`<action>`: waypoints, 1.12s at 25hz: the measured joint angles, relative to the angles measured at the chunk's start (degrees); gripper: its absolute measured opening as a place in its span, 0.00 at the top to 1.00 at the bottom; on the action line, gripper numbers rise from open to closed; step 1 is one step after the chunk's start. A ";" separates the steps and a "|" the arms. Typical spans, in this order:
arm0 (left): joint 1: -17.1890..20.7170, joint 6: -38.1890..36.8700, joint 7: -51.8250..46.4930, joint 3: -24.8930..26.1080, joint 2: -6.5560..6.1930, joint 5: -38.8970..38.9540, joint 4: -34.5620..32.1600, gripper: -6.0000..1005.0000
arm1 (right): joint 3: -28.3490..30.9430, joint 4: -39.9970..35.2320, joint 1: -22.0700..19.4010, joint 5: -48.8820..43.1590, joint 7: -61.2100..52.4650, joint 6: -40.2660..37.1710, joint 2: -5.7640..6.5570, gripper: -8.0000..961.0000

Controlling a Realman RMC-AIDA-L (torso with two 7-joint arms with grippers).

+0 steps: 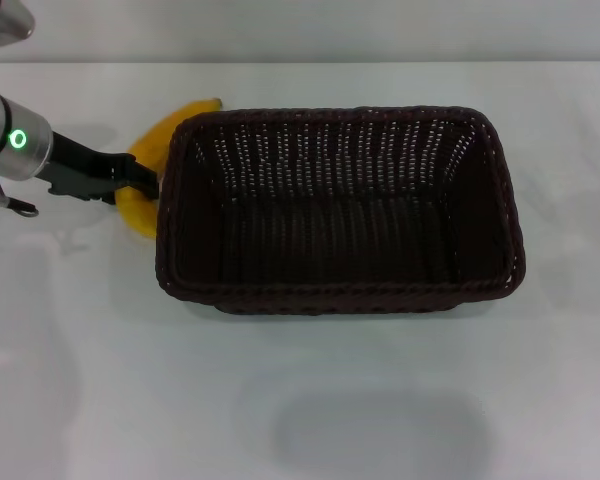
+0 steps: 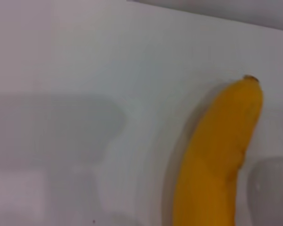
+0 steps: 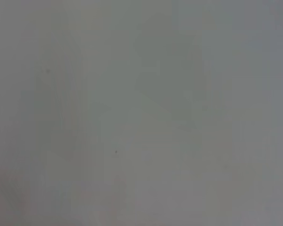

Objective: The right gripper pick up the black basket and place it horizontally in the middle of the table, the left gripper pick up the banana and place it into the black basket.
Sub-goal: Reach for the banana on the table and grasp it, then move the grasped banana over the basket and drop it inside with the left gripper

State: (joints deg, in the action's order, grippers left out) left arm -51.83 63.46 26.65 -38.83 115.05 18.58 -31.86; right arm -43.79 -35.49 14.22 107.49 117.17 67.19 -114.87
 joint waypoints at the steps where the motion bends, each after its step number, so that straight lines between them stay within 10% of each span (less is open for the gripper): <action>1: 0.02 -0.19 0.00 -0.31 0.00 0.00 -0.01 0.34 | 0.01 0.16 -0.15 0.11 0.08 0.00 0.00 0.09; 9: 0.13 -2.10 0.01 -2.66 0.26 0.25 -0.96 0.46 | 0.04 1.36 -0.01 0.20 0.31 0.01 0.00 0.09; 16: 5.64 -0.41 0.11 -2.56 0.25 1.80 -14.58 0.48 | 0.53 1.12 0.02 0.46 0.00 0.72 0.00 0.09; 28: 9.68 26.32 7.44 -2.79 -0.90 17.89 -43.11 0.46 | 0.70 1.27 0.86 3.29 -0.30 2.78 0.00 0.09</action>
State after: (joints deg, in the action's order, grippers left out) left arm -42.15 89.79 34.09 -41.62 114.15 36.47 -74.97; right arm -43.10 -34.22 15.08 110.78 116.87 69.97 -114.87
